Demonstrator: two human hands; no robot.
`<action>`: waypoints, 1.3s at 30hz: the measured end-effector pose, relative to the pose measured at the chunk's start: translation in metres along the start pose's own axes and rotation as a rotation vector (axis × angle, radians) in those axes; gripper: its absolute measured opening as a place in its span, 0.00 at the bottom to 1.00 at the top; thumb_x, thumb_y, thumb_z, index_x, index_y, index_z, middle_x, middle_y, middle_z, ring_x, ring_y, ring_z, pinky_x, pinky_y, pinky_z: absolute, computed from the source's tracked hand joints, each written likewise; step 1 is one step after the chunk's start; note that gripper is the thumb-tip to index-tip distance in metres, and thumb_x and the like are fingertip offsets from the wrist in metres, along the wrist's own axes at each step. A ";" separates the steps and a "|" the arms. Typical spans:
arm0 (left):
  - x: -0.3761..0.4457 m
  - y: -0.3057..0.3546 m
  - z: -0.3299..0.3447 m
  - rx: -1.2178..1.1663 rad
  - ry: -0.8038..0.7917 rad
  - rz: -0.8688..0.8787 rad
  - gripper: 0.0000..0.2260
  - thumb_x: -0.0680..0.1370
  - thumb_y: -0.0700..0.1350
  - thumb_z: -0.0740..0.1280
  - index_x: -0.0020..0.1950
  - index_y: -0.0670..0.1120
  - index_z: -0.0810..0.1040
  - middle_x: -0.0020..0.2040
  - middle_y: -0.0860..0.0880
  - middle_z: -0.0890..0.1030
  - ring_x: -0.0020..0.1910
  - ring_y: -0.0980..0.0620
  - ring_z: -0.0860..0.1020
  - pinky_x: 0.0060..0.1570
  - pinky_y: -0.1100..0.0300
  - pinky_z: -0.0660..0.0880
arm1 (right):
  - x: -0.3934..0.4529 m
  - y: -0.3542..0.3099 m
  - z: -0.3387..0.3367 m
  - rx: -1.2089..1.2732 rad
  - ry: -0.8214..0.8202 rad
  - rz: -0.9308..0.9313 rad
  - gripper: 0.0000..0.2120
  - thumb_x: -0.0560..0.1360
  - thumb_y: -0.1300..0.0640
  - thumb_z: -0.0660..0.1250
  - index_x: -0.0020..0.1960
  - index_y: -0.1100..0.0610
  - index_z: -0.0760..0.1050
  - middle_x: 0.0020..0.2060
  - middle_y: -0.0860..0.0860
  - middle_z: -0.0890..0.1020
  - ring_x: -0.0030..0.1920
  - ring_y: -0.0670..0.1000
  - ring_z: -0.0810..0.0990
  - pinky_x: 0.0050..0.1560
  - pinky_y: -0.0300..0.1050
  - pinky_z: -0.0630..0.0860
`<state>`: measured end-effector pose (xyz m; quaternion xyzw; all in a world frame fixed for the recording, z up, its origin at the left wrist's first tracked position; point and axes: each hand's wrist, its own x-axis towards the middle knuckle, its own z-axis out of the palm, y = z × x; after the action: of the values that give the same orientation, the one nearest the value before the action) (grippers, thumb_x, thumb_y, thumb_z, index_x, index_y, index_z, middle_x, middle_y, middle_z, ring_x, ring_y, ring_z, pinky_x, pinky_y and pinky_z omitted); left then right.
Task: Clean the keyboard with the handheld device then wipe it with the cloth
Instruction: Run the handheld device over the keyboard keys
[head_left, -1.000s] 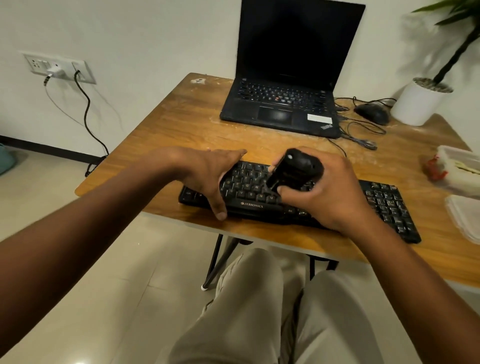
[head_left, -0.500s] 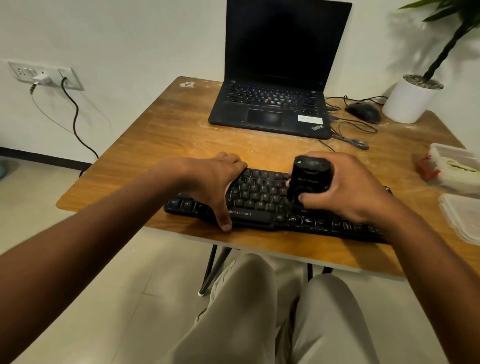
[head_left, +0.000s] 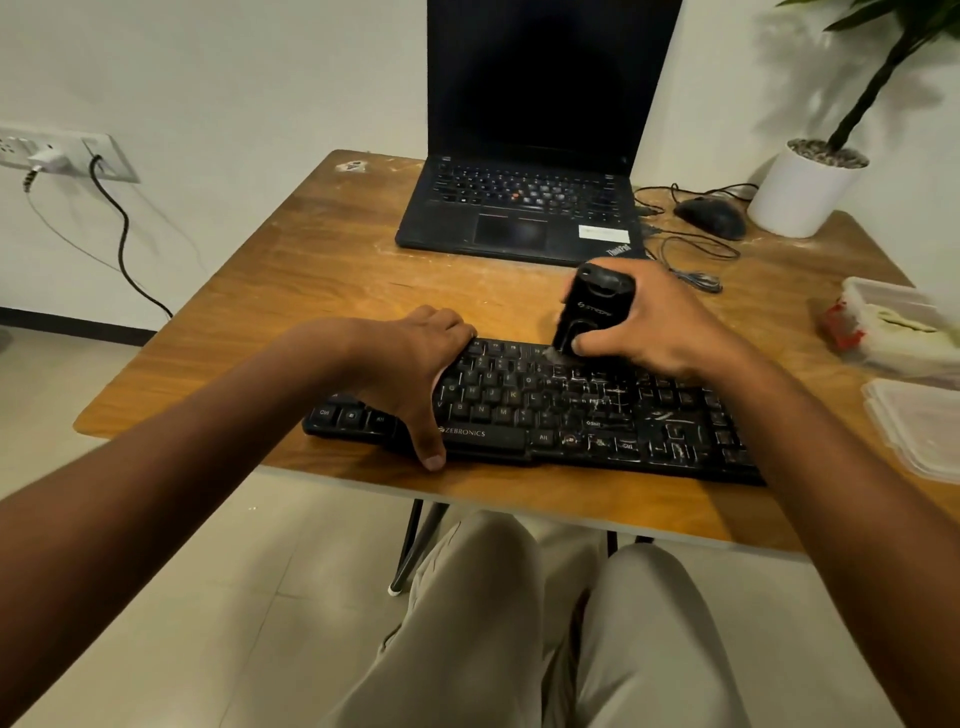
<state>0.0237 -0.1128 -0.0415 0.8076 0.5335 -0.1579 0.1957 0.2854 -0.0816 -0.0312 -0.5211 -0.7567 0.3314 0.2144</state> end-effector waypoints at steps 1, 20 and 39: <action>0.000 0.001 0.000 0.004 0.000 -0.001 0.63 0.58 0.62 0.84 0.82 0.52 0.49 0.77 0.53 0.57 0.76 0.50 0.56 0.77 0.45 0.62 | -0.002 0.004 -0.009 -0.006 -0.005 0.011 0.24 0.67 0.66 0.79 0.59 0.50 0.78 0.53 0.48 0.82 0.55 0.51 0.81 0.55 0.50 0.81; -0.004 0.005 -0.002 0.010 -0.016 -0.012 0.64 0.60 0.60 0.84 0.83 0.50 0.46 0.80 0.52 0.54 0.78 0.50 0.54 0.78 0.47 0.59 | -0.005 0.009 -0.030 -0.024 0.000 -0.014 0.27 0.69 0.66 0.78 0.60 0.46 0.73 0.53 0.45 0.80 0.54 0.45 0.79 0.49 0.41 0.78; -0.007 0.005 -0.002 -0.039 -0.009 -0.010 0.63 0.60 0.59 0.84 0.83 0.51 0.47 0.80 0.52 0.54 0.78 0.50 0.54 0.78 0.49 0.58 | -0.016 0.001 -0.008 -0.079 0.080 -0.143 0.26 0.68 0.64 0.79 0.59 0.44 0.74 0.53 0.39 0.80 0.55 0.38 0.77 0.49 0.34 0.74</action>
<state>0.0260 -0.1191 -0.0353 0.8004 0.5394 -0.1522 0.2128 0.2971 -0.0946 -0.0264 -0.4864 -0.7954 0.2641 0.2469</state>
